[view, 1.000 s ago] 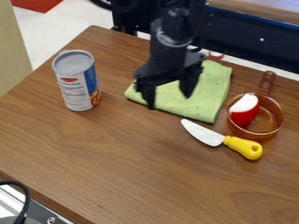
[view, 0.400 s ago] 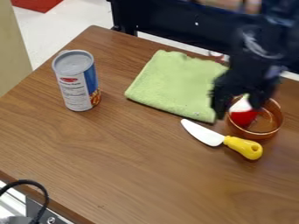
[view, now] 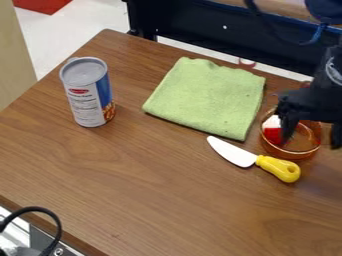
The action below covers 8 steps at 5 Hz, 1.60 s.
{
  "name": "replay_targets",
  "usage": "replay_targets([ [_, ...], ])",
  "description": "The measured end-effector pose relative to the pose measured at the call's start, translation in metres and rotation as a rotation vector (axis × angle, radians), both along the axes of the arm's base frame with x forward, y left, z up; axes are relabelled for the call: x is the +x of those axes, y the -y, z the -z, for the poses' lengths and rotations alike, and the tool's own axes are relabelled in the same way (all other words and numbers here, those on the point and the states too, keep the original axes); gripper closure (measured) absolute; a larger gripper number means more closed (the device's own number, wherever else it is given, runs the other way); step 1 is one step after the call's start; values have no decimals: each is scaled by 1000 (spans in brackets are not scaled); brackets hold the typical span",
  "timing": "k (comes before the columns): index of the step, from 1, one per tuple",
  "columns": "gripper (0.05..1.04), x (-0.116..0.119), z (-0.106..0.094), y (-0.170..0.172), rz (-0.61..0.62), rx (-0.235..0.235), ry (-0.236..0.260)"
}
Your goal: Move orange pot to the bottom side of the knife and bottom right of the table
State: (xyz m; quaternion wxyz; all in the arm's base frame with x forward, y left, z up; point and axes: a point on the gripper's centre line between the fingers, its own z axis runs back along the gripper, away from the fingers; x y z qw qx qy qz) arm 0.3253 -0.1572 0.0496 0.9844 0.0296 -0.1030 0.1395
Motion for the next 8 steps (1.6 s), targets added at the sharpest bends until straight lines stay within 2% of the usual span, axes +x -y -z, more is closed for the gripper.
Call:
replay_targets([
  [2,83,-2,14,6,475,10,-130],
  [3,83,2,25,7,587,75,-183],
  [4,83,3,26,8,619,98,-179],
  [6,83,11,30,14,648,77,-106],
  [7,83,11,31,16,670,41,-107],
  [8,83,11,50,15,648,45,-132],
])
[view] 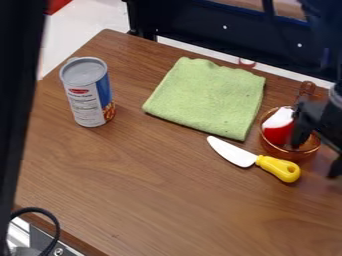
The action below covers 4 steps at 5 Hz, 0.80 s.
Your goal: Move orange pot to the bottom side of the knife and bottom right of the table
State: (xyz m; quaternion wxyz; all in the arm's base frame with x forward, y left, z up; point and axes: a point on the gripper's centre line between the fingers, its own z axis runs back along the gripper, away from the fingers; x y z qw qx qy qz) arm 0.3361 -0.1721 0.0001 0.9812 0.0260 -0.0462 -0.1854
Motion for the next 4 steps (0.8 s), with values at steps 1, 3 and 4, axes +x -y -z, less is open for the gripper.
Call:
replay_targets([
  [1,83,1,8,-1,-28,3,0],
  [3,379,3,7,-4,-20,9,6],
  [4,677,5,7,-5,-24,9,9],
])
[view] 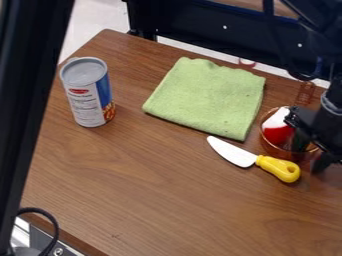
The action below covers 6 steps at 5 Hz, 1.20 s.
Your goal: Move orange pot to the bottom side of the knife and bottom right of the table
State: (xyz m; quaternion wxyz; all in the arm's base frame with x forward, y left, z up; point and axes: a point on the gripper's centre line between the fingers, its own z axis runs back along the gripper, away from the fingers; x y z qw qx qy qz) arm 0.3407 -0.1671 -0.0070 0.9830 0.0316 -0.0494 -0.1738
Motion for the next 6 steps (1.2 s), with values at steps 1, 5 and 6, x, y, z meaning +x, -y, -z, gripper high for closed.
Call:
replay_targets([
  [1,902,3,-1,-2,4,9,12],
  [5,1023,12,-20,-5,-19,104,116],
  [6,1023,6,-38,-5,-31,102,96],
])
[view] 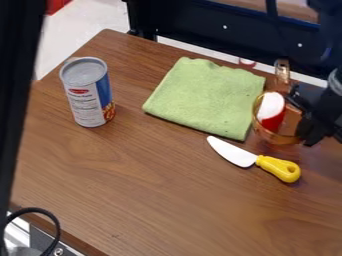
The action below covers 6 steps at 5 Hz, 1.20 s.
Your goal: Move orange pot to the bottom side of the knife and bottom right of the table
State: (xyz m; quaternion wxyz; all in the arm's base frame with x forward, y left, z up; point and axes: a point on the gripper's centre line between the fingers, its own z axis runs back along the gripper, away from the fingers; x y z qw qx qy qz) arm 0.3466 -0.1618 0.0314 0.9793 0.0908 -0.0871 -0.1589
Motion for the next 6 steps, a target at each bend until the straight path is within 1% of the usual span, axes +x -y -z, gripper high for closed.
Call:
replay_targets([
  [1,1023,-22,-12,1,12,-17,4],
  [3,1023,-100,-19,-12,61,-6,4],
  [4,1023,-134,-15,-12,108,-11,-64],
  [5,1023,-158,-4,-7,156,12,-87],
  [6,1023,-180,5,2,230,13,-111],
])
